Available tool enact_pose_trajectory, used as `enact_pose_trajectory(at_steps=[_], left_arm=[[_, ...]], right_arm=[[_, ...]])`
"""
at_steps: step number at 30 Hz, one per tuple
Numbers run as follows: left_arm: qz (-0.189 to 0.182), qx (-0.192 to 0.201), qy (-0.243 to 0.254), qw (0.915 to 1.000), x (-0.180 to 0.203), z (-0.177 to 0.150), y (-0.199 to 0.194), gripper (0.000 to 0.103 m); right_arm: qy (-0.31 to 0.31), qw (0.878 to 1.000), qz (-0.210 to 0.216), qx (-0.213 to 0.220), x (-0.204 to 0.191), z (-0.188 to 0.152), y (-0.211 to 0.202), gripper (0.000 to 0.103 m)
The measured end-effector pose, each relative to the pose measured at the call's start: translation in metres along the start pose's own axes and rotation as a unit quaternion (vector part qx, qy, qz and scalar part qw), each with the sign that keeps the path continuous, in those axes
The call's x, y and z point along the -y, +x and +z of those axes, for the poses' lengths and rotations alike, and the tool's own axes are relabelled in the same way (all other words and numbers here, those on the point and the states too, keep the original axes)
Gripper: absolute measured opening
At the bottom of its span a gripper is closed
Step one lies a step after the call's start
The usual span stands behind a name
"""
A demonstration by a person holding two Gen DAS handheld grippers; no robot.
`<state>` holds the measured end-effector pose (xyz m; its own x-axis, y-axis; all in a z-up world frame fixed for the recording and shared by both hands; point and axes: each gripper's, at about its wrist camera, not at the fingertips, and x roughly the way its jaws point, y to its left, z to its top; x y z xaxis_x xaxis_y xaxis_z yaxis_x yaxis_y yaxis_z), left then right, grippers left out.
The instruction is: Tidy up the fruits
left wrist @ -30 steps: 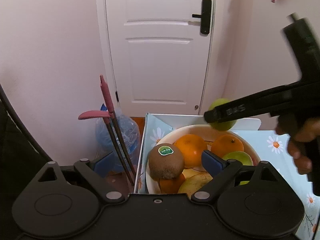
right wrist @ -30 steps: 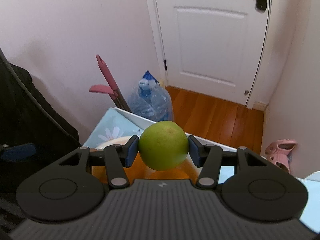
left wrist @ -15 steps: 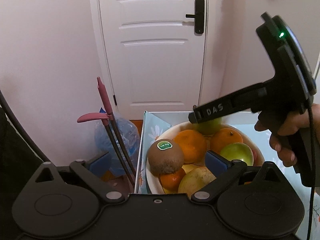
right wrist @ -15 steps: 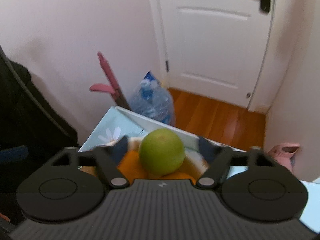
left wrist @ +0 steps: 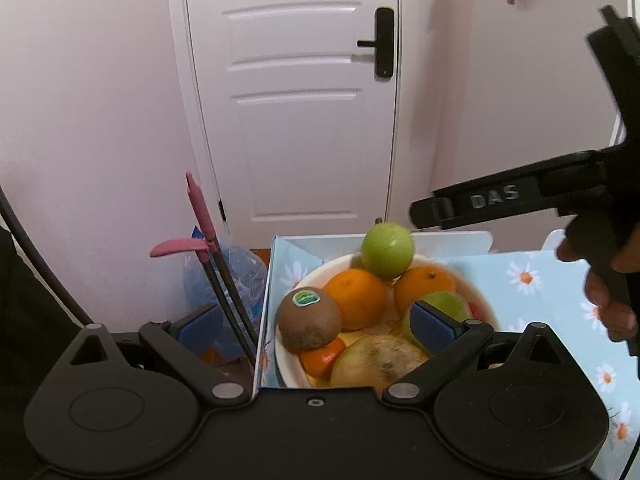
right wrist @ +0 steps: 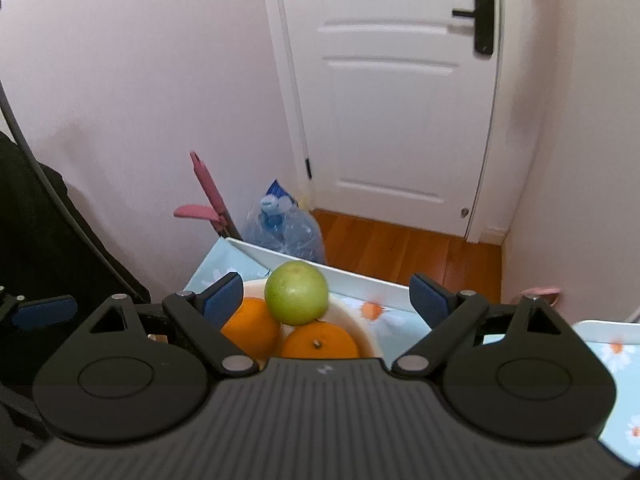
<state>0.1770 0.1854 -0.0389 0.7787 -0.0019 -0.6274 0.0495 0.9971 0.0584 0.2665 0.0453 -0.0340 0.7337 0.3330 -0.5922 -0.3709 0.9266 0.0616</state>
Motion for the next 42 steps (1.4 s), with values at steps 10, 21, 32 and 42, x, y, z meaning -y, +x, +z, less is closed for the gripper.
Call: enact_pose_trajectory(at_steps=[10, 21, 32, 42], left_arm=[[0.01, 0.044, 0.007, 0.999, 0.049, 0.013, -0.069, 0.102], [0.009, 0.093, 0.004, 0.9956, 0.1, 0.017, -0.137, 0.102], [-0.001, 0.088, 0.009, 0.9961, 0.129, -0.006, -0.162, 0.103], [0.003, 0.083, 0.014, 0.9964, 0.134, -0.015, -0.166, 0.103]], right_arm=[[0.016, 0.998, -0.028, 0.056, 0.034, -0.01, -0.129, 0.103], [0.034, 0.991, -0.104, 0.072, 0.075, -0.063, -0.251, 0.103], [0.073, 0.985, -0.15, 0.048, 0.092, -0.117, -0.287, 0.103], [0.081, 0.983, -0.156, 0.046, 0.091, -0.124, -0.295, 0.103]])
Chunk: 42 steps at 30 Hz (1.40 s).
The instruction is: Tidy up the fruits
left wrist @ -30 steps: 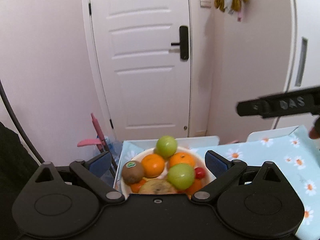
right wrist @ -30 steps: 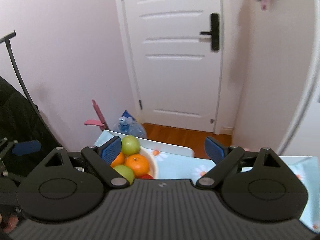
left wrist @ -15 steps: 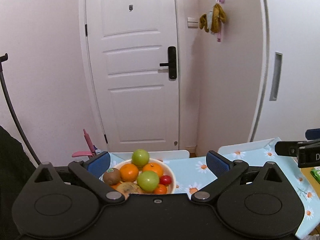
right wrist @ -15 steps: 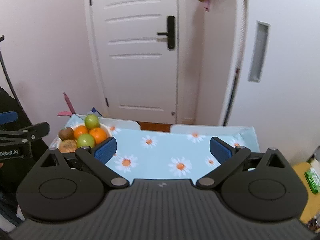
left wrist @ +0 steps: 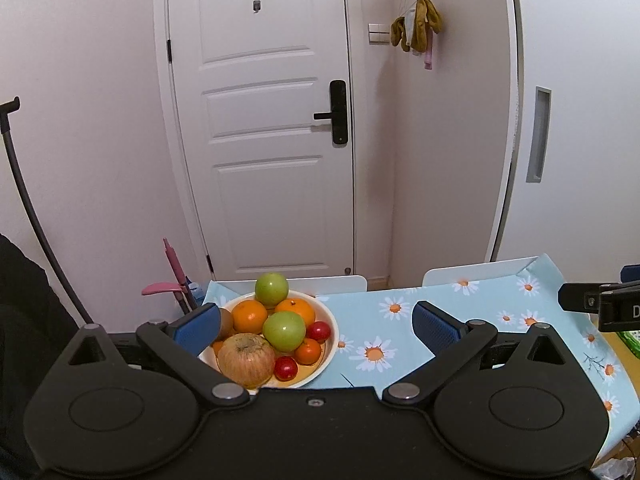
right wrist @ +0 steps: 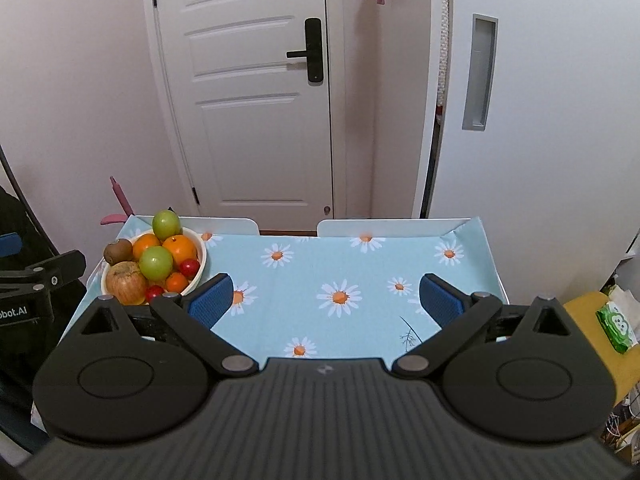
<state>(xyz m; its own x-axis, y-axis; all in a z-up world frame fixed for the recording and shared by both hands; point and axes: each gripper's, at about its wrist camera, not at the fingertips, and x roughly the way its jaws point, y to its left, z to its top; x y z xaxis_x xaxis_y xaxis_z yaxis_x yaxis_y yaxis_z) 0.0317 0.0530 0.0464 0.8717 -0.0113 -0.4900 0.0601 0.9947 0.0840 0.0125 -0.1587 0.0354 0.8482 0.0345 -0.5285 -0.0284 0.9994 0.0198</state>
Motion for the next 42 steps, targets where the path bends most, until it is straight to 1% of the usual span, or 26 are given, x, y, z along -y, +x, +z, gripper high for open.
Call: enact_pose_trajectory(at_steps=[11, 26, 42], left_arm=[[0.001, 0.0, 0.006, 1.0, 0.0002, -0.0023, -0.0022, 0.103], [0.005, -0.009, -0.001, 0.9999, -0.0027, -0.0045, -0.0023, 0.103], [0.005, -0.013, -0.003, 0.9999, -0.0025, -0.0056, -0.0009, 0.103]], right_arm=[[0.003, 1.0, 0.001, -0.003, -0.0011, 0.0001, 0.001, 0.103], [0.003, 1.0, -0.001, -0.01, -0.0063, -0.0039, 0.0024, 0.103], [0.008, 1.0, -0.004, -0.012, -0.003, -0.0039, 0.0025, 0.103]])
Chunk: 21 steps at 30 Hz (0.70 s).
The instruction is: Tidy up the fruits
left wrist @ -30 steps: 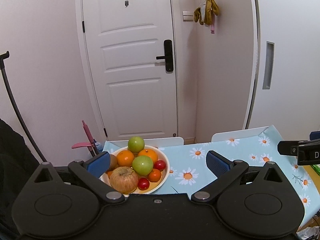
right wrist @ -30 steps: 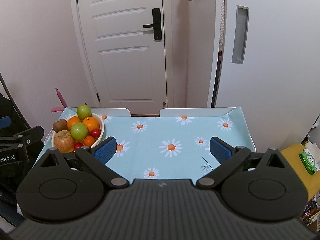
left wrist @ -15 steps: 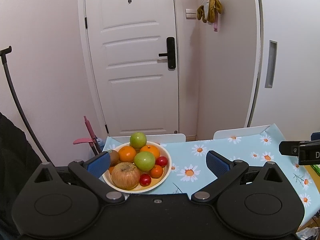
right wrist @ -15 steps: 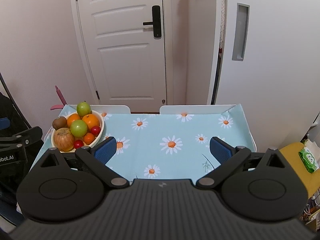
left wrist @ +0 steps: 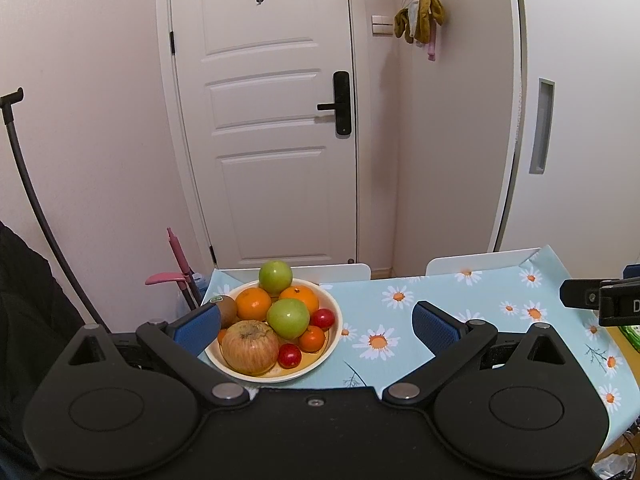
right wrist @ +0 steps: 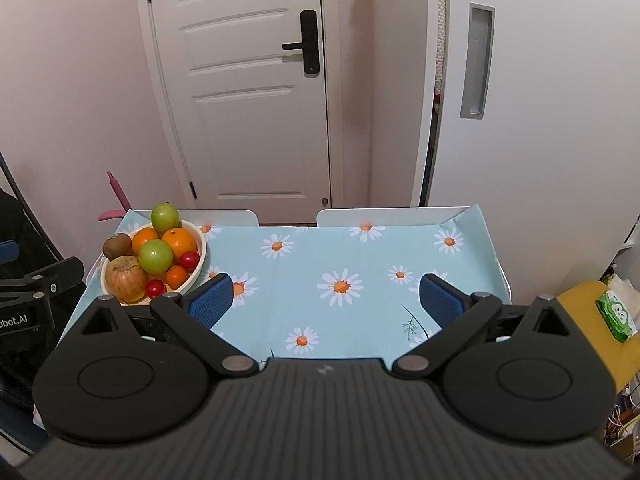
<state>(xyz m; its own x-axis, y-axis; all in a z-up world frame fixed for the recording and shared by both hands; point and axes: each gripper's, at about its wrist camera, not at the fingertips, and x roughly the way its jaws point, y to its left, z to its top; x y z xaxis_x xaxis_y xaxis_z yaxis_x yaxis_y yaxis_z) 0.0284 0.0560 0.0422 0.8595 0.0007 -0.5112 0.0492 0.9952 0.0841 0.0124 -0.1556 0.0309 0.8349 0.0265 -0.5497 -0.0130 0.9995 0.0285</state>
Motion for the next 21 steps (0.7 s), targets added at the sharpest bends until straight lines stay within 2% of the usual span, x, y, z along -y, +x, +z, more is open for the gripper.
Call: enact_pose_trajectory(at_steps=[21], left_arm=[[0.002, -0.016, -0.001, 0.9999, 0.001, -0.0068, 0.004, 0.103]], right_arm=[[0.001, 1.0, -0.002, -0.007, -0.0007, -0.0026, 0.0017, 0.103]])
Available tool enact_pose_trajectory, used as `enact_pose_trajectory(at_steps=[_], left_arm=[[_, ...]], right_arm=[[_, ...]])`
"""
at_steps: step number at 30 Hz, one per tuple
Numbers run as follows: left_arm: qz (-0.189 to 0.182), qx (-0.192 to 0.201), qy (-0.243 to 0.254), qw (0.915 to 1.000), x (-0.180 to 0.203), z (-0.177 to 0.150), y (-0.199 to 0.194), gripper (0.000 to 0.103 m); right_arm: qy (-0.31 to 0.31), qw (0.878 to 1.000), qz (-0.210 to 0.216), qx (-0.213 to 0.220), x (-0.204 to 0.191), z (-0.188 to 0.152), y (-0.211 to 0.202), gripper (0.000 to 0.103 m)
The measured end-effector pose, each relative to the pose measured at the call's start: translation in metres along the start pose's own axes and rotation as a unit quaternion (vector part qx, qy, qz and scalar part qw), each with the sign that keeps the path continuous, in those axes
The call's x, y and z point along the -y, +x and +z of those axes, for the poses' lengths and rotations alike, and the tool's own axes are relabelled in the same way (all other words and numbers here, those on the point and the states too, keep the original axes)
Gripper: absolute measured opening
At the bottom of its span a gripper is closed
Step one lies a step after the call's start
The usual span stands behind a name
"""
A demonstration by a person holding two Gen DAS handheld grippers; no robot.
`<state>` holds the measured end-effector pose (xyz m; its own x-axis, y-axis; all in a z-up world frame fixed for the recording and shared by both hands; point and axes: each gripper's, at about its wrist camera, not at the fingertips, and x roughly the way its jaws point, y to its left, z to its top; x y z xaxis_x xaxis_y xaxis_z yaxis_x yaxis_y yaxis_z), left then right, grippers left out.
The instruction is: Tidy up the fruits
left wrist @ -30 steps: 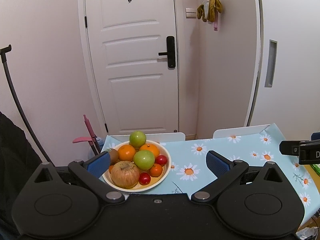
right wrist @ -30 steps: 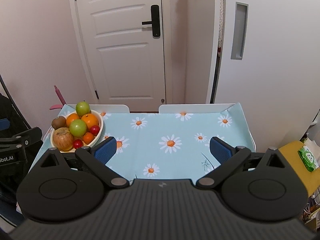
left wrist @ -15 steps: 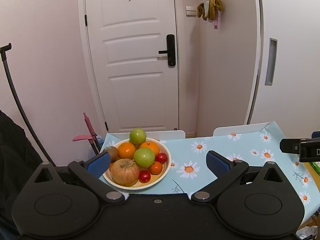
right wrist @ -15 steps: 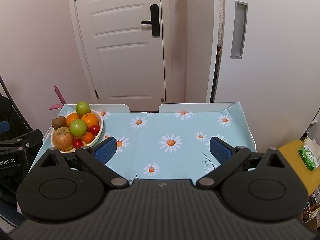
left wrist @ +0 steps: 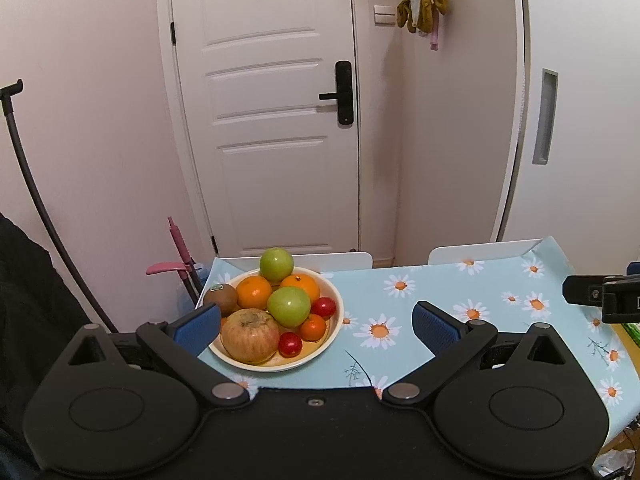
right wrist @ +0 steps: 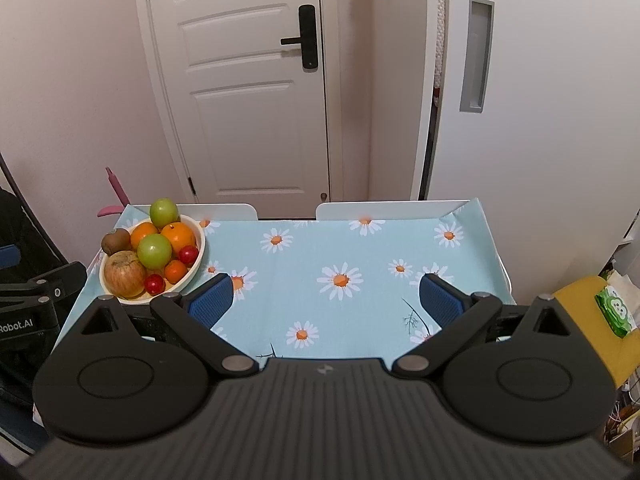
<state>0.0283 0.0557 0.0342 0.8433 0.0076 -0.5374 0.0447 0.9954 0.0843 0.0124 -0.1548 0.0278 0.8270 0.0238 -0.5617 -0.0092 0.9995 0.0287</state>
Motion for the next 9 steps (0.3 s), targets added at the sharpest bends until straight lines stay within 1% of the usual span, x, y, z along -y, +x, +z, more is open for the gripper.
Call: enact_pose_trajectory(at_steps=[4, 9], left_arm=[[-0.002, -0.004, -0.007, 1.0, -0.001, -0.0002, 0.0012, 0.103], [-0.002, 0.0, -0.006, 1.0, -0.0017, -0.0006, 0.001, 0.103]], right_arm=[[0.0, 1.0, 0.0, 0.0, -0.0001, -0.0001, 0.0, 0.103], [0.0, 1.0, 0.0, 0.0, 0.0, 0.0001, 0.0, 0.103]])
